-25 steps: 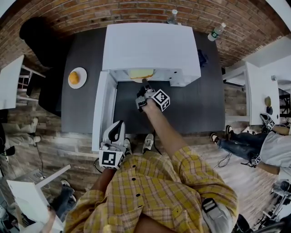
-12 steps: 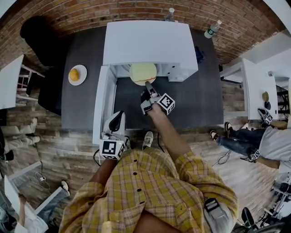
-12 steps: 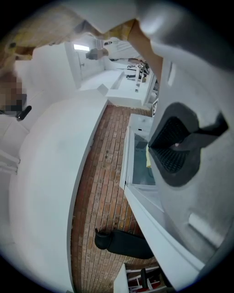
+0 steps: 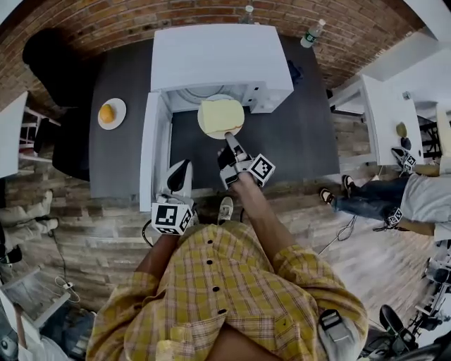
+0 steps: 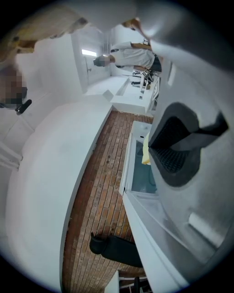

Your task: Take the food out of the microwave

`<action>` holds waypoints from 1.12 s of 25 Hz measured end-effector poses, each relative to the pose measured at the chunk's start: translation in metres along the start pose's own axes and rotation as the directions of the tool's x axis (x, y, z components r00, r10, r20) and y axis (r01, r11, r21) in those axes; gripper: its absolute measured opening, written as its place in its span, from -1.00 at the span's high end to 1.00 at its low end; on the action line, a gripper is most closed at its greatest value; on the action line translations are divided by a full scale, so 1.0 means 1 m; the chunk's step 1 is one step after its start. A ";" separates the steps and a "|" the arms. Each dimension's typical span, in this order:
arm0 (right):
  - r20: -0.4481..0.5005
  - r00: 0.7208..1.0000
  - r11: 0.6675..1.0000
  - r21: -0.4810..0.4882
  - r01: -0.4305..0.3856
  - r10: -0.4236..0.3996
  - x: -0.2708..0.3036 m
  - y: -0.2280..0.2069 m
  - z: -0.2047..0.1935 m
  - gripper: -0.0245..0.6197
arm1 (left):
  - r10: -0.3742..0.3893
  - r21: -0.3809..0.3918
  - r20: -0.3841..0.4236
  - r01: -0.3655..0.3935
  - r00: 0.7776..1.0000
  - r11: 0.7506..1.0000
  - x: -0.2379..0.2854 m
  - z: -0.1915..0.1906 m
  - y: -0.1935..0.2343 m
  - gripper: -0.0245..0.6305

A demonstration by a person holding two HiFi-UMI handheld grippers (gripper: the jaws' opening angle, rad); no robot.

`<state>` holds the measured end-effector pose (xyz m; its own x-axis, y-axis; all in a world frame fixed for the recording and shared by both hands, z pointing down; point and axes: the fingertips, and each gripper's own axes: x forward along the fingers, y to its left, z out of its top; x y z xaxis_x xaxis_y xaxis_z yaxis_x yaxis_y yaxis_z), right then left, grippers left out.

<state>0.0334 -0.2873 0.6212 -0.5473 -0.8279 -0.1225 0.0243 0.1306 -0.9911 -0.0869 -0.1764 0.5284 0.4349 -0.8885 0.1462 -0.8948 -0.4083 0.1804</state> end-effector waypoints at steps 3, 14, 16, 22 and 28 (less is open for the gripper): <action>0.004 1.000 1.000 -0.008 -0.016 0.016 -0.017 0.012 -0.007 0.89 | -0.024 0.003 0.001 0.024 1.000 1.000 -0.003 -0.003 -0.007 0.94; 0.037 0.999 1.000 -0.008 -0.015 0.015 -0.074 0.048 -0.034 0.89 | -0.037 0.082 0.009 0.036 0.999 0.996 -0.021 -0.005 -0.023 0.94; 0.040 0.999 1.000 -0.005 -0.019 0.019 -0.082 0.055 -0.038 0.89 | -0.043 0.090 0.011 0.042 0.999 0.995 -0.025 -0.006 -0.029 0.94; 0.046 0.998 0.999 -0.024 -0.034 0.035 -0.102 0.073 -0.046 0.88 | -0.054 0.091 0.008 0.053 0.999 0.994 -0.033 -0.007 -0.035 0.94; 0.085 0.996 0.999 -0.002 -0.042 0.042 -0.115 0.083 -0.047 0.88 | -0.069 0.098 0.010 0.068 0.998 0.993 -0.037 -0.007 -0.039 0.94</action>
<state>0.0590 -0.1559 0.5559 -0.4730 -0.8650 -0.1676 0.0451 0.1662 -0.9851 -0.0672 -0.1263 0.5223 0.4949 -0.8600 0.1240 -0.8687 -0.4863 0.0942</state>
